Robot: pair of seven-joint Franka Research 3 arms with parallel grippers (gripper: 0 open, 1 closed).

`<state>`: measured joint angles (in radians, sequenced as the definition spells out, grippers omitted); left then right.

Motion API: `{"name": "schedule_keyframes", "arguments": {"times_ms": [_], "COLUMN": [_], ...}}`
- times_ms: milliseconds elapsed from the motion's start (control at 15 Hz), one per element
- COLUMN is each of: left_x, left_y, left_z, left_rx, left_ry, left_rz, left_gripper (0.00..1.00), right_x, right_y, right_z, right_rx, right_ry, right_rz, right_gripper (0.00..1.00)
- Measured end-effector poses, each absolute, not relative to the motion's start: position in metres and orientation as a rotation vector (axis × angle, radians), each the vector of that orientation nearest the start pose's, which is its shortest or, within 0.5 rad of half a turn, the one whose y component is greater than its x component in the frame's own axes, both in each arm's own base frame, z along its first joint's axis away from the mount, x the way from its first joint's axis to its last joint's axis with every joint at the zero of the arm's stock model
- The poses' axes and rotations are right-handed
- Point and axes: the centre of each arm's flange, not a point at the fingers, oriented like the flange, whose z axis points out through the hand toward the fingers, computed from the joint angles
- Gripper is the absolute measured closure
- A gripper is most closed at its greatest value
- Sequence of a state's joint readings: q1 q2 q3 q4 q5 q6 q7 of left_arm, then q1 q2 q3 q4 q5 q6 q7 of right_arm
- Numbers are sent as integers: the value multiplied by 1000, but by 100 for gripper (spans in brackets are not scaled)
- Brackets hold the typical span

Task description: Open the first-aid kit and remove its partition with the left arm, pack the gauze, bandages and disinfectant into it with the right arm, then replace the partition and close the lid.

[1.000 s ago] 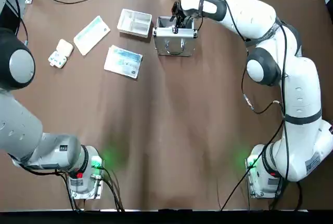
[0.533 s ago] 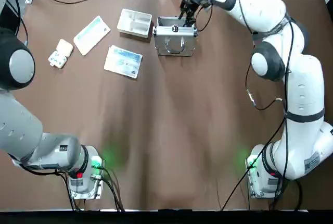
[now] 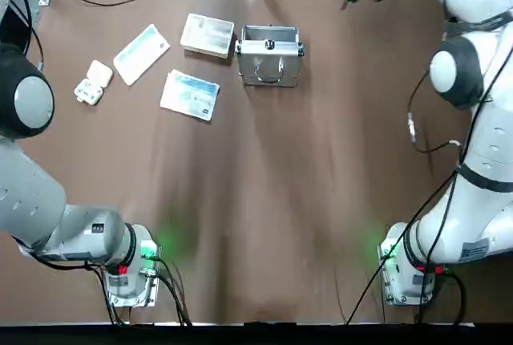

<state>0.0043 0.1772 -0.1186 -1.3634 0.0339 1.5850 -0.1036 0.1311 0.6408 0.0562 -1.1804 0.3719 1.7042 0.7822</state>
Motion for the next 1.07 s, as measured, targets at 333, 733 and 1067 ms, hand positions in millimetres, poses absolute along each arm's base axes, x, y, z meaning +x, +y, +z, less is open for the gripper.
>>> {"name": "schedule_keyframes", "arguments": {"times_ms": [333,733,1067], "left_x": [608,608,608], "left_y": [-58,-56,-56], "left_z": [621,621,621], "left_rx": [-3133,-3132,-3132], "left_ry": [10,6,6], "left_rz": [-73,-73,-73], "left_gripper": [0,0,0], "right_x": [705,690,663], "right_y": [12,-144,-231], "right_z": [419,380,284], "right_rx": [-2871,-3096,-3169], "right_ry": [681,325,150], "right_rz": [377,319,348], "right_gripper": [39,38,38]}}
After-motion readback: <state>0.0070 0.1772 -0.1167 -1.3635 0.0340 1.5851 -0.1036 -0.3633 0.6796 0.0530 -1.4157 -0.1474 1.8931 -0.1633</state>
